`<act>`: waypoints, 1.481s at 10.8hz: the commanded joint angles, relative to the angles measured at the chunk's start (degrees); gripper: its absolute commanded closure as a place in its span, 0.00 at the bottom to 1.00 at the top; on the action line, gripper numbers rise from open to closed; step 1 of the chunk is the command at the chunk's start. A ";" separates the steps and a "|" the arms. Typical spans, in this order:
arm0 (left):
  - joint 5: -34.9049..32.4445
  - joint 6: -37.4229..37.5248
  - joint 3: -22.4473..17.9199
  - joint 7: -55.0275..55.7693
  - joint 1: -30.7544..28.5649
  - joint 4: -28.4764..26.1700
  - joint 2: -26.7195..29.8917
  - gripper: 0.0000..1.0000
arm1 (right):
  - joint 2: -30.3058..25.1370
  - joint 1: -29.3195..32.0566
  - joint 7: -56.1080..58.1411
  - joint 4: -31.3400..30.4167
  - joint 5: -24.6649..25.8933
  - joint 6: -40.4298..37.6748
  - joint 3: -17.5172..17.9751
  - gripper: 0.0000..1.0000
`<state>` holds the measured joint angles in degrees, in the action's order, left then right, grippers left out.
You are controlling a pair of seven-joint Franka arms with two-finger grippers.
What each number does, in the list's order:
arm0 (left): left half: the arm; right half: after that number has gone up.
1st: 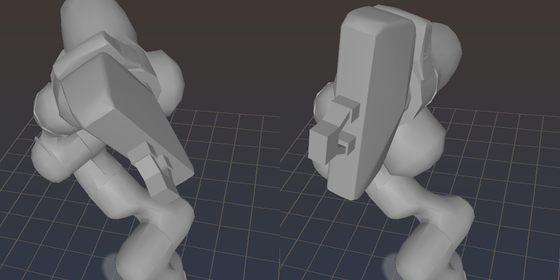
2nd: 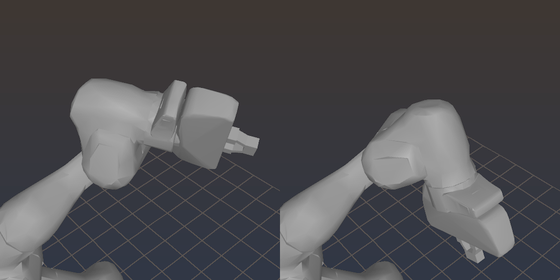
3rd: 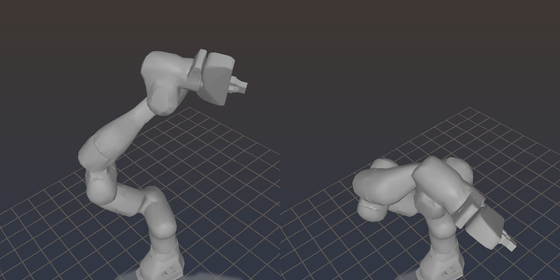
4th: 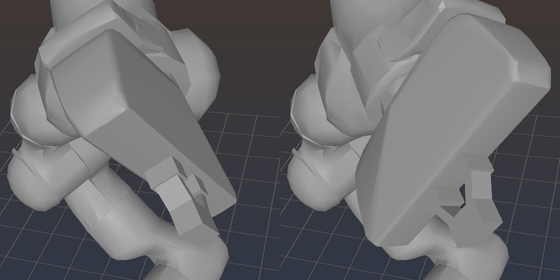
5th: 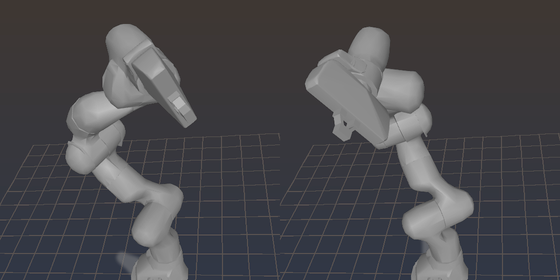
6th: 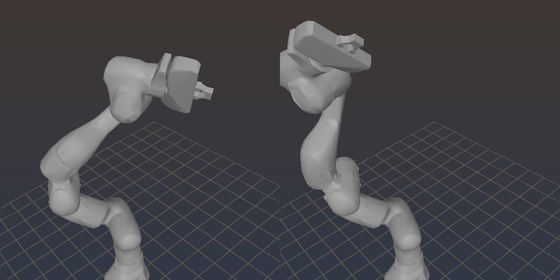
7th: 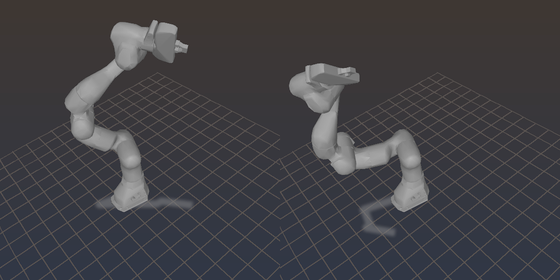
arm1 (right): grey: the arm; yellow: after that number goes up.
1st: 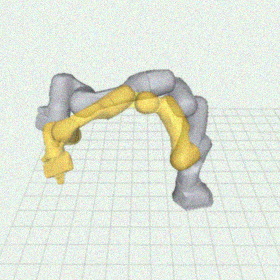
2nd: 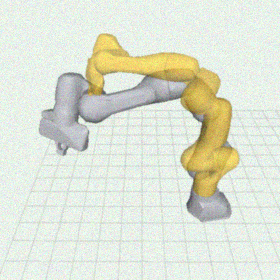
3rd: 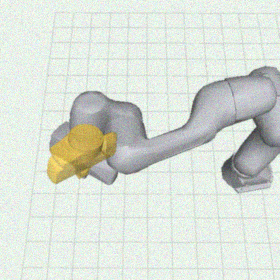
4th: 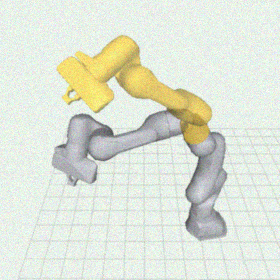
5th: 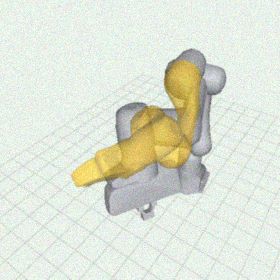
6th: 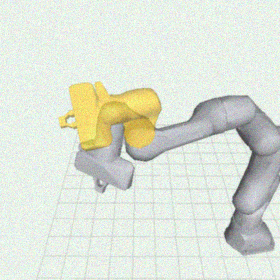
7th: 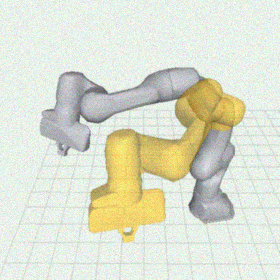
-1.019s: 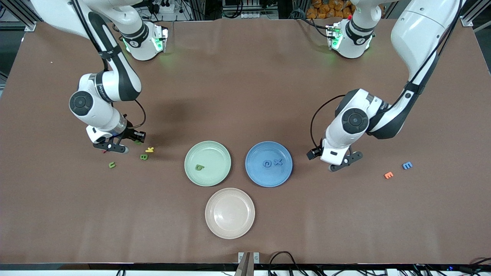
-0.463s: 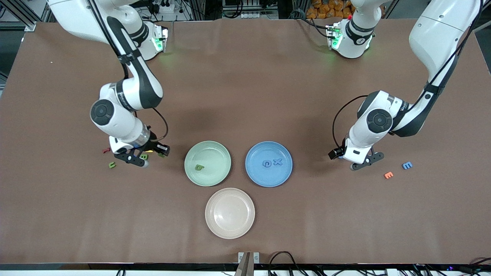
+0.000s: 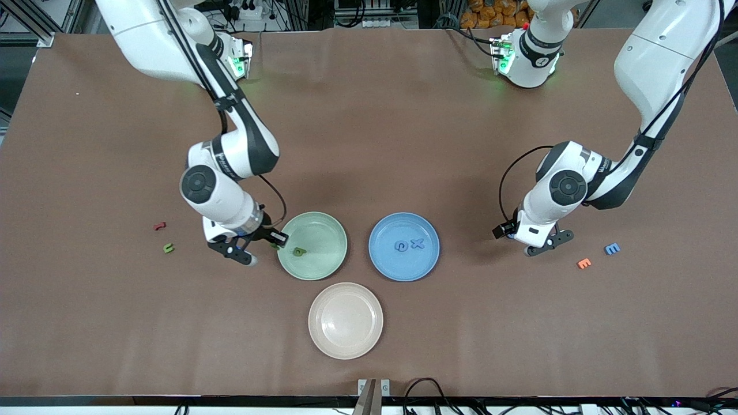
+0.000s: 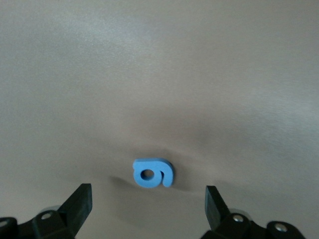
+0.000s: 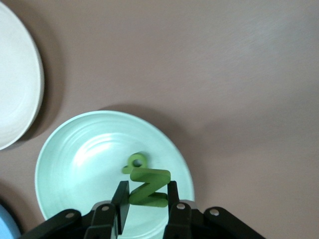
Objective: Sort letters by color into matching plates
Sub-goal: 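Carry the Z to the green plate while the left gripper grasps the 6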
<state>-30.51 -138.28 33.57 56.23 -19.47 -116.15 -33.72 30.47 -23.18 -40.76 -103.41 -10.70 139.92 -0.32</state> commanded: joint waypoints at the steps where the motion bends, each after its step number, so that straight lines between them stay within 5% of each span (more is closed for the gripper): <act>1: -3.50 -2.16 -1.13 0.63 -0.04 0.66 -1.96 0.00 | 6.35 -2.83 -4.50 7.60 -0.82 -0.97 -0.30 0.81; 2: -3.77 -2.26 -1.22 0.72 -0.04 0.66 -2.14 0.00 | 6.70 -3.01 -4.50 7.87 -0.82 -0.88 -0.30 0.66; 3: -4.12 -2.26 -1.22 0.72 -0.04 0.66 -2.23 0.00 | 6.62 -3.27 -4.42 7.87 -0.73 -0.97 -0.30 0.07; 4: -4.65 -2.26 -1.22 0.90 -0.04 0.66 -2.32 0.00 | 6.62 -3.27 -3.72 7.70 -0.21 -0.97 -0.38 0.00; 6: -4.65 -2.17 -1.22 1.34 -0.13 0.57 -2.23 0.99 | 6.01 -2.84 2.14 7.61 -0.11 -1.84 -0.38 0.00; 13: -4.04 -1.47 -1.05 3.44 0.57 2.05 -1.00 1.00 | 3.20 7.26 27.98 4.90 2.43 -8.88 -0.56 0.00; 16: -3.42 0.99 1.14 4.06 0.84 3.20 1.02 1.00 | 2.31 11.13 30.82 2.25 9.02 -8.62 -0.38 0.00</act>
<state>-32.95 -139.88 33.02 58.13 -19.12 -113.44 -35.07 35.24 -14.58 -12.08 -97.57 -5.44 131.13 -1.57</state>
